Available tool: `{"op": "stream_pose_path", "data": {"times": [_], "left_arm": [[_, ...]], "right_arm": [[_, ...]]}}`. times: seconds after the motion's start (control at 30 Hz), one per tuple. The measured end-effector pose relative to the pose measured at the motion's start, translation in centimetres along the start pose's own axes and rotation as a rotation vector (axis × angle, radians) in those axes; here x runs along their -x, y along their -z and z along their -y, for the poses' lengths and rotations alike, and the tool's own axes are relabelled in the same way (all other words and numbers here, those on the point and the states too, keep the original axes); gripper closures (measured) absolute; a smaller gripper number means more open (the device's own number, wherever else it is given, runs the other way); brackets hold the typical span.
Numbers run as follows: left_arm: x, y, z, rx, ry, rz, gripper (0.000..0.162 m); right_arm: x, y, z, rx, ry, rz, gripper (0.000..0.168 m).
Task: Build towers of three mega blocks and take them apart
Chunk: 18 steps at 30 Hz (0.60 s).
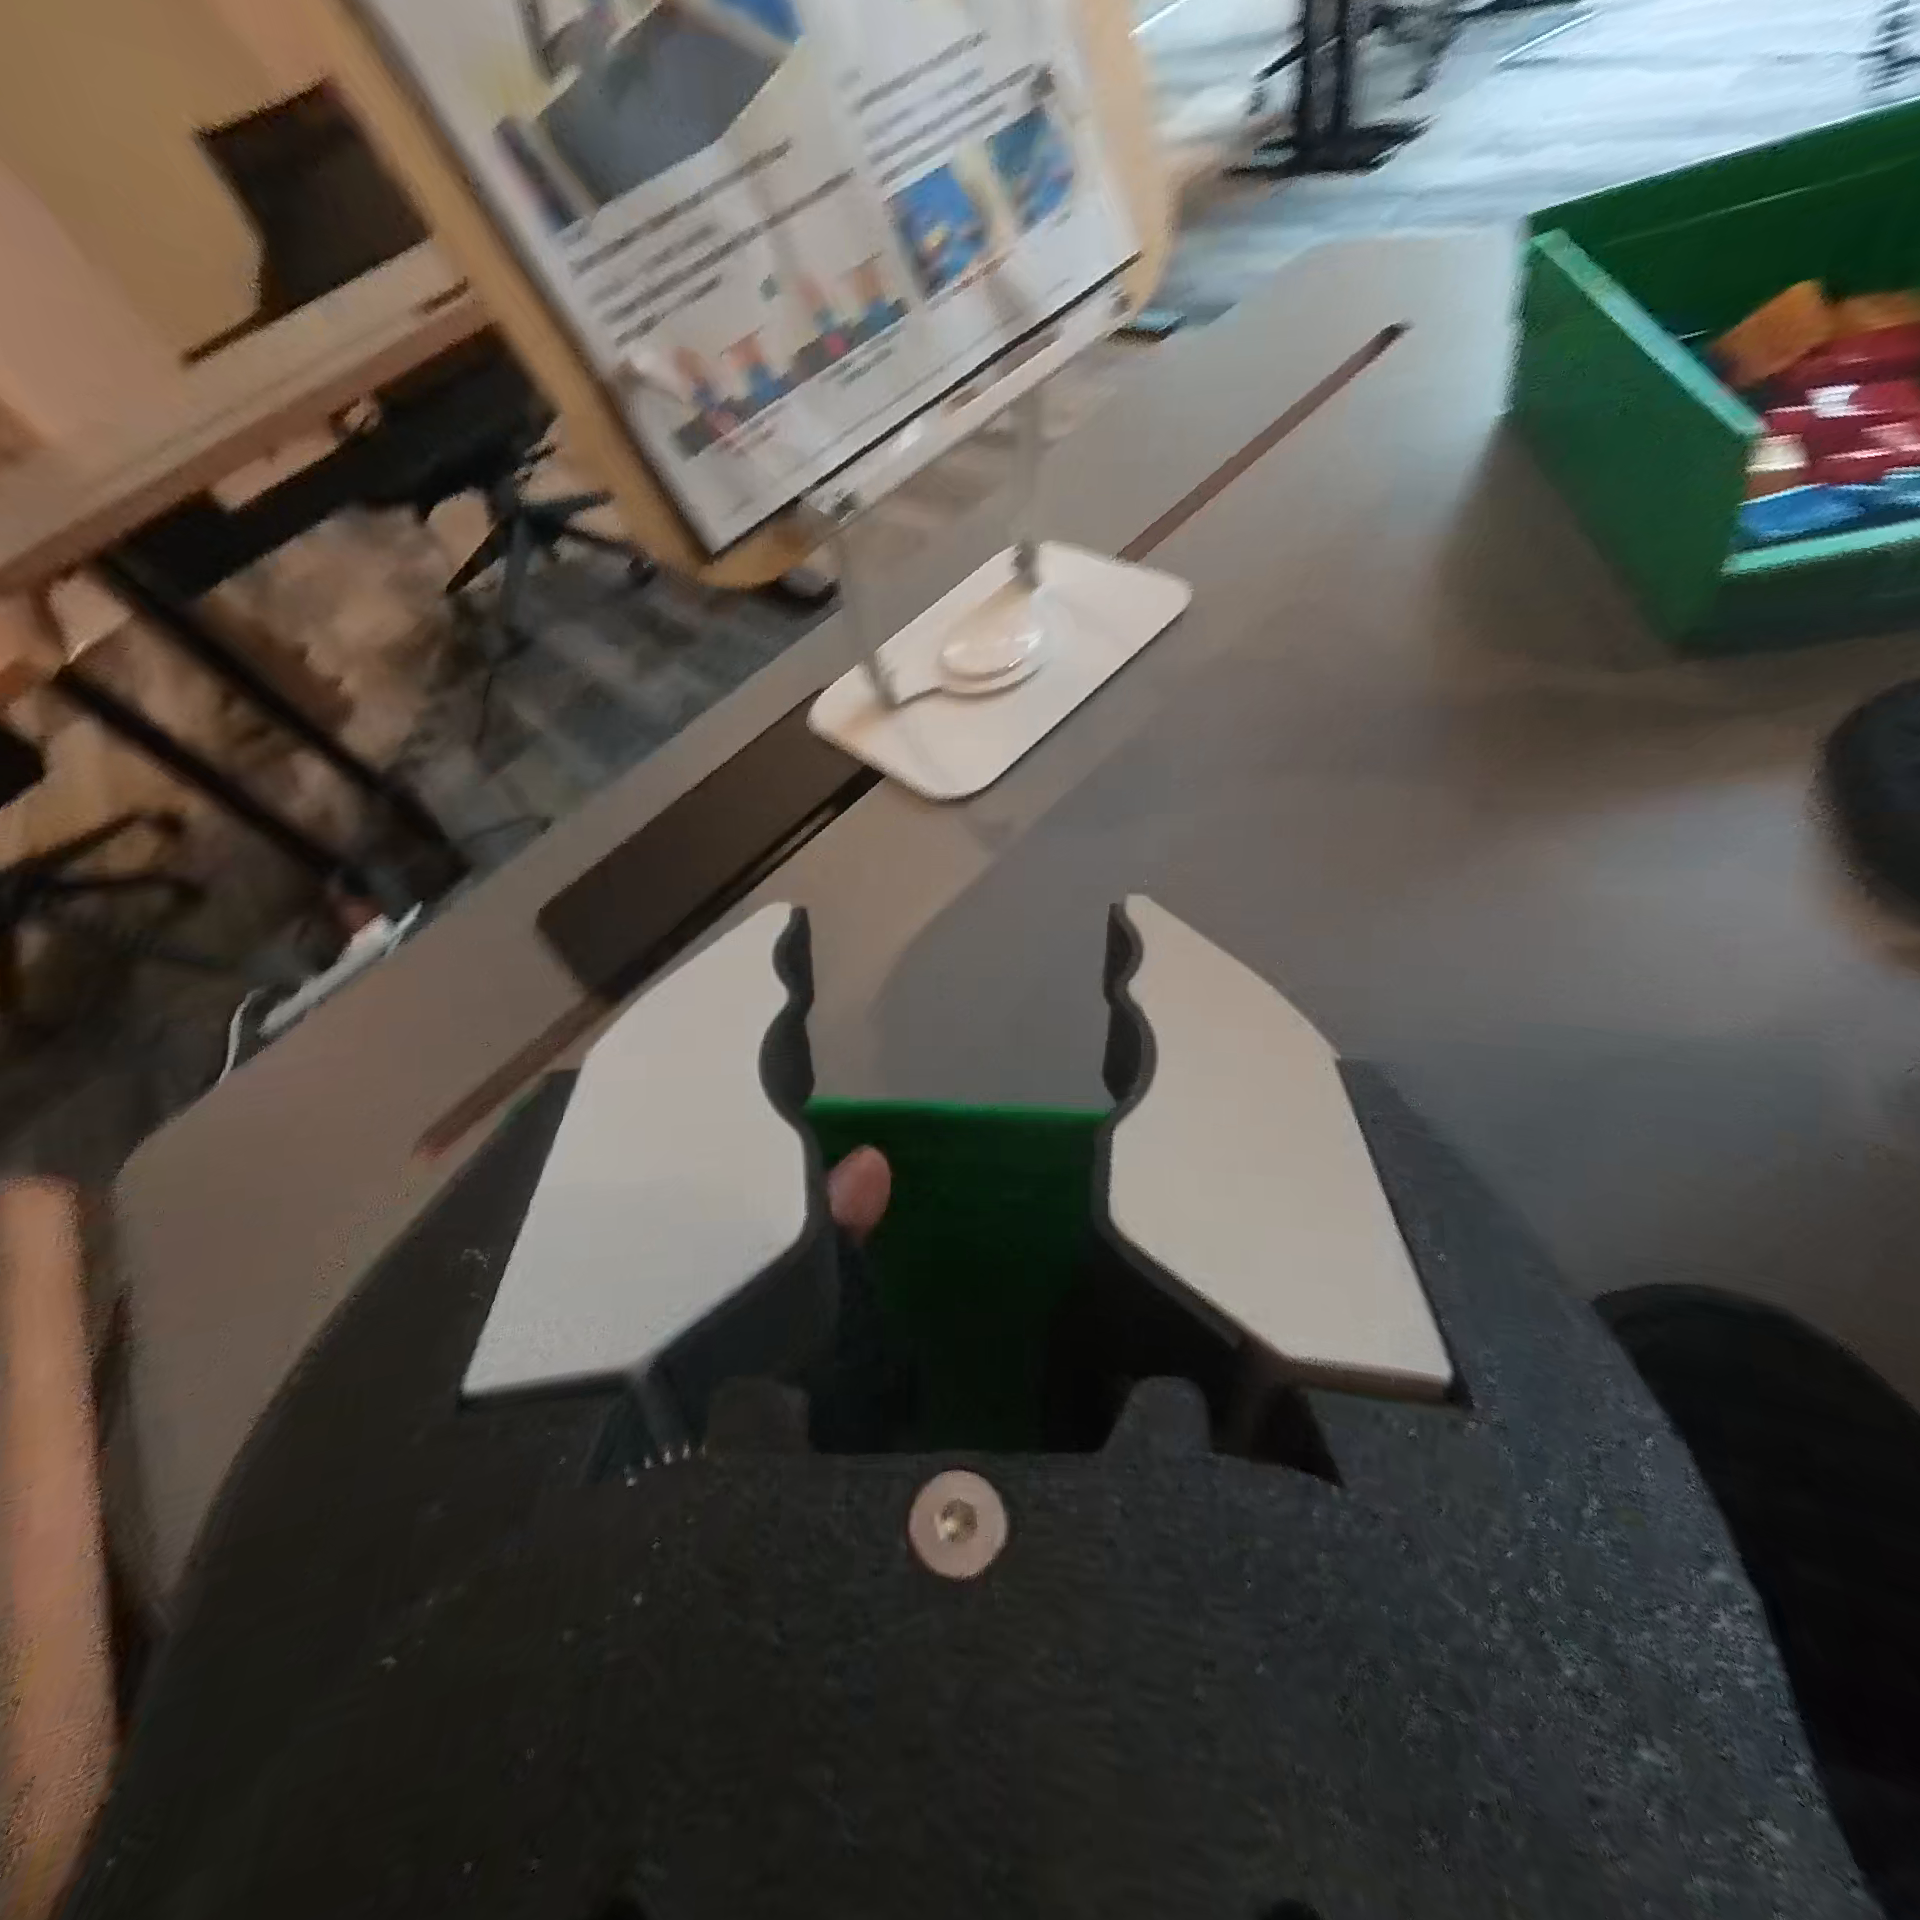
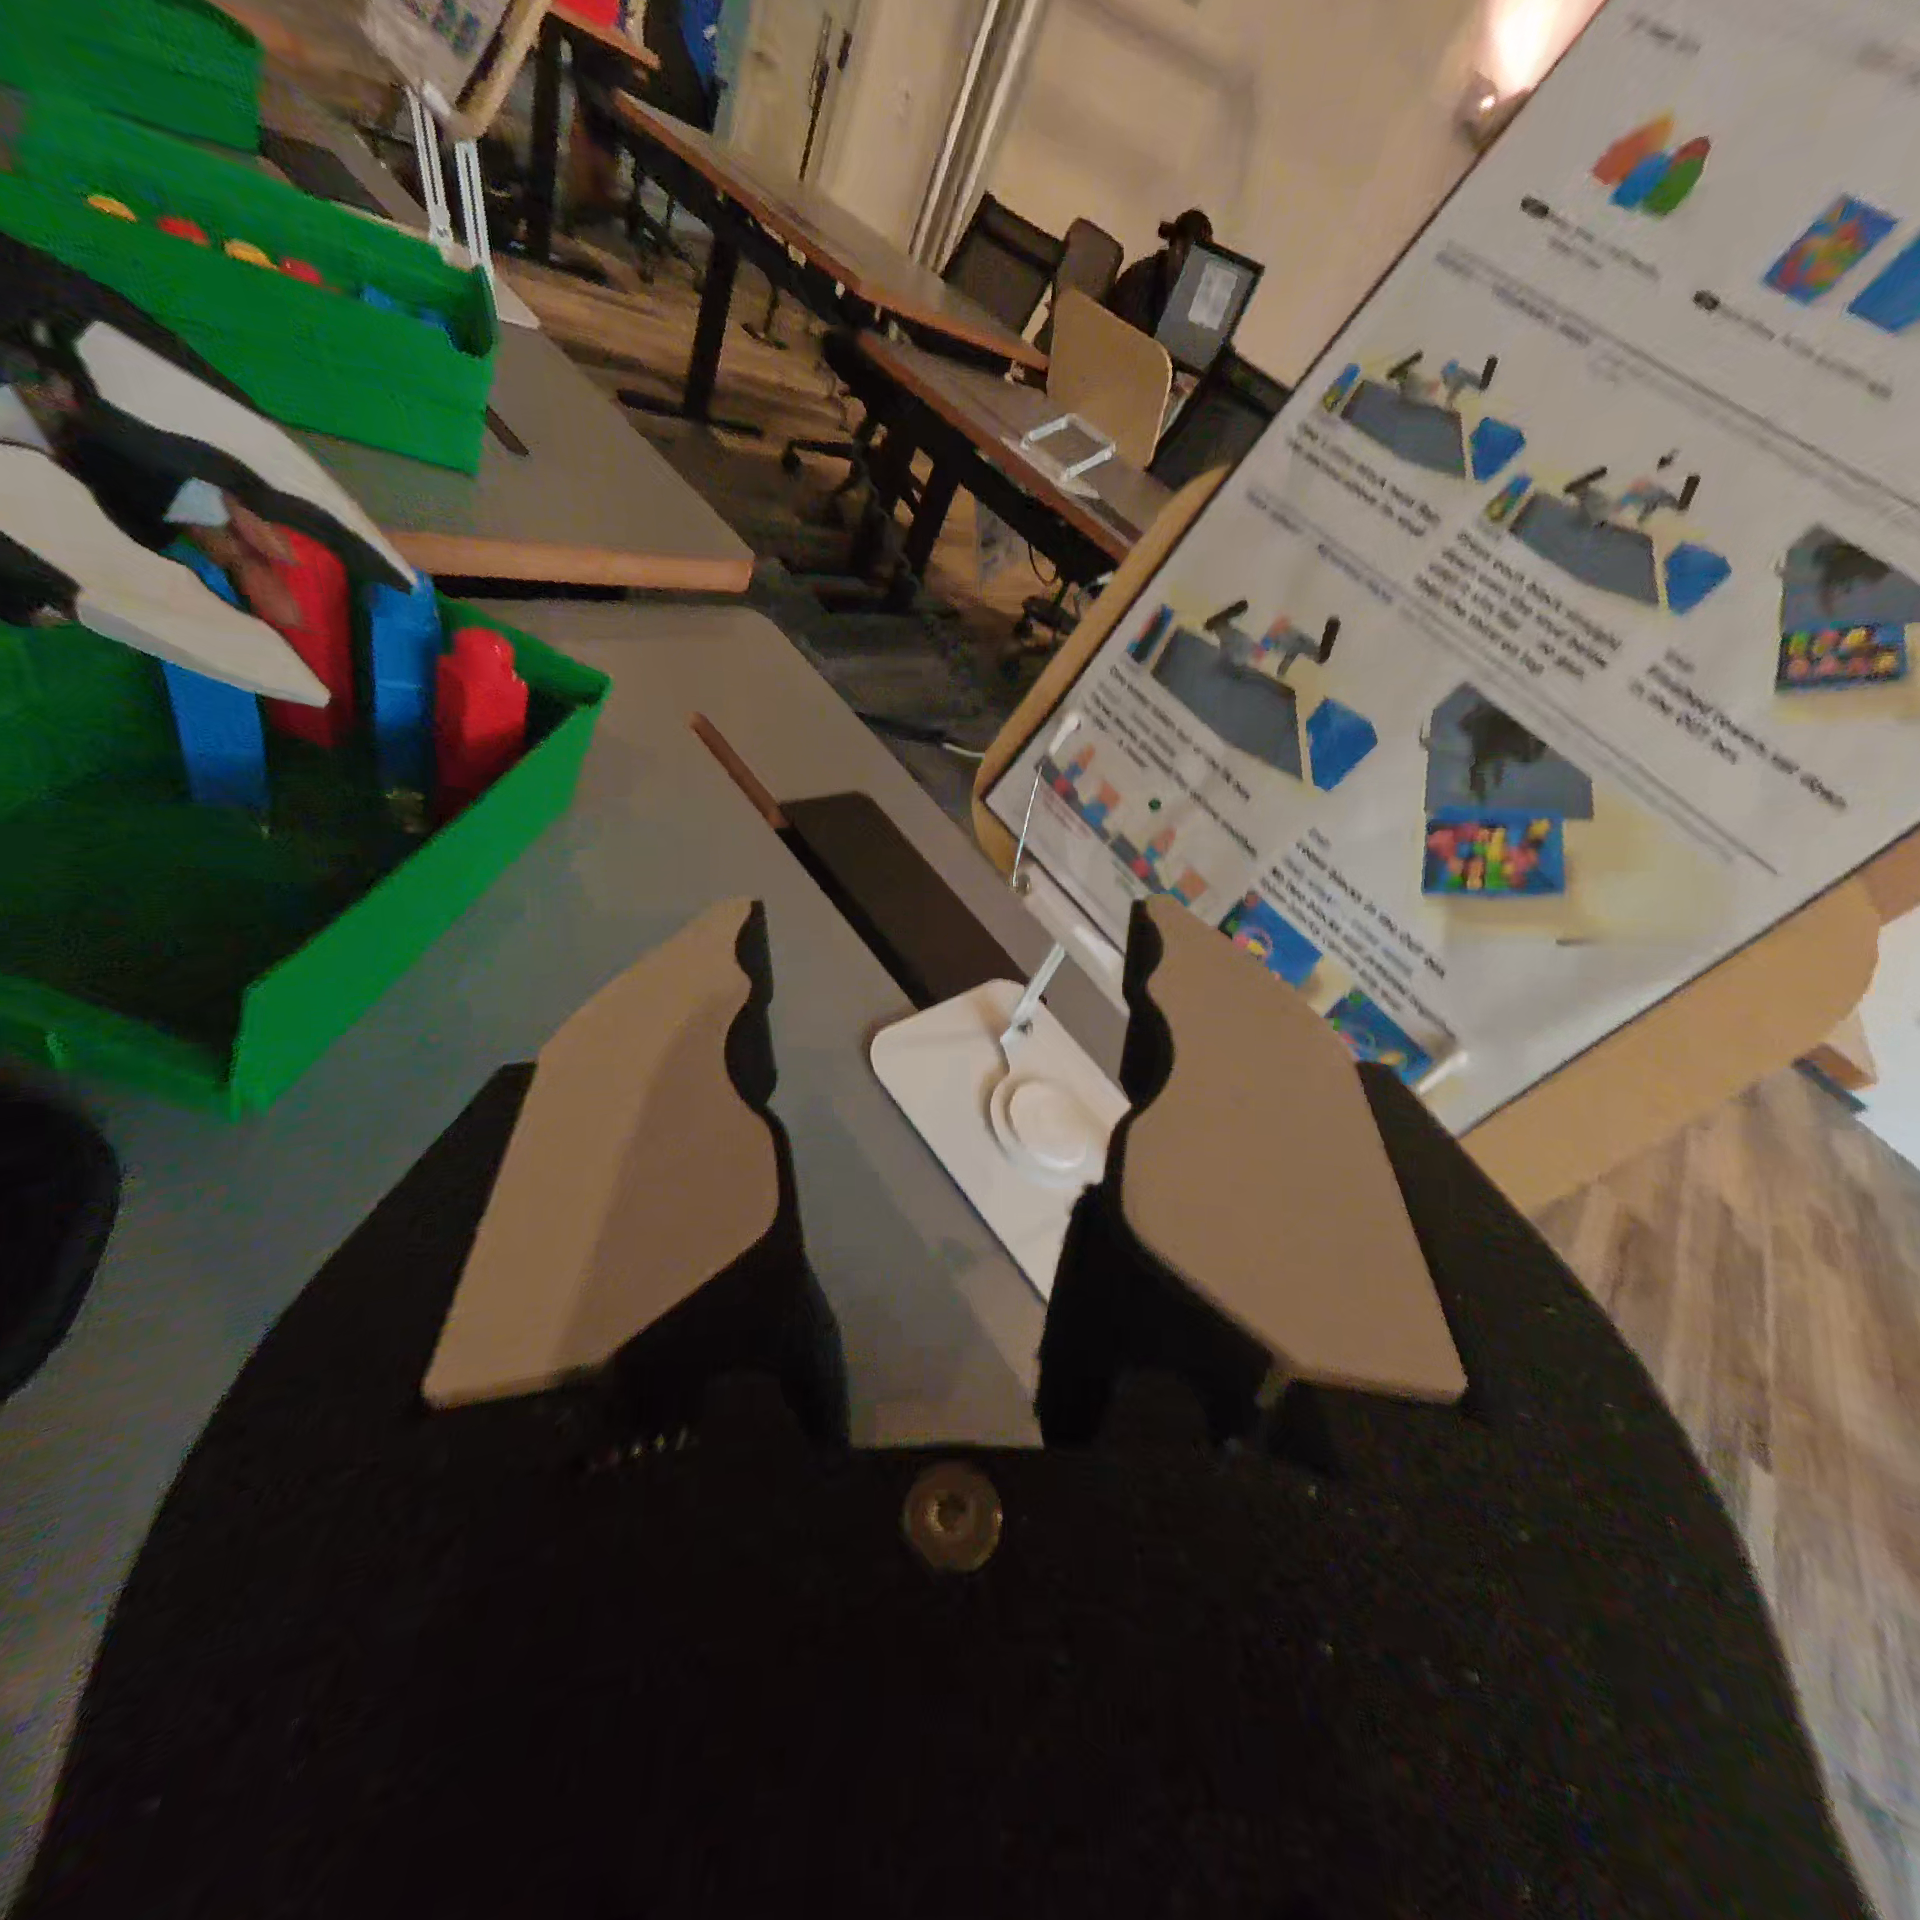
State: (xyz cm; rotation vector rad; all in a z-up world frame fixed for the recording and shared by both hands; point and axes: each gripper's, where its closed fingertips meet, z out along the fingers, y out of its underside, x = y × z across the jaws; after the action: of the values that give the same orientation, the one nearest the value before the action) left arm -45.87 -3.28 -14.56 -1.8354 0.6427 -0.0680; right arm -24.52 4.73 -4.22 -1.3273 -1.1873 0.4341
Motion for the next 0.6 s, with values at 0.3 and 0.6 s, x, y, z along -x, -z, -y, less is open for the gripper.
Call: {"op": "stream_pose_path", "data": {"times": [0.3, 0.6], "left_arm": [[7.1, 5.6, -7.3, 0.296, 0.313, 0.413, 0.096], [7.5, 8.3, -12.5, 0.505, 0.425, 0.480, 0.092]], "right_arm": [[0.2, -2.5, -2.9, -0.003, -0.081, 0.057, 0.106], [-1.6, -2.9, -5.8, 0.059, -0.115, 0.019, 0.108]]}}
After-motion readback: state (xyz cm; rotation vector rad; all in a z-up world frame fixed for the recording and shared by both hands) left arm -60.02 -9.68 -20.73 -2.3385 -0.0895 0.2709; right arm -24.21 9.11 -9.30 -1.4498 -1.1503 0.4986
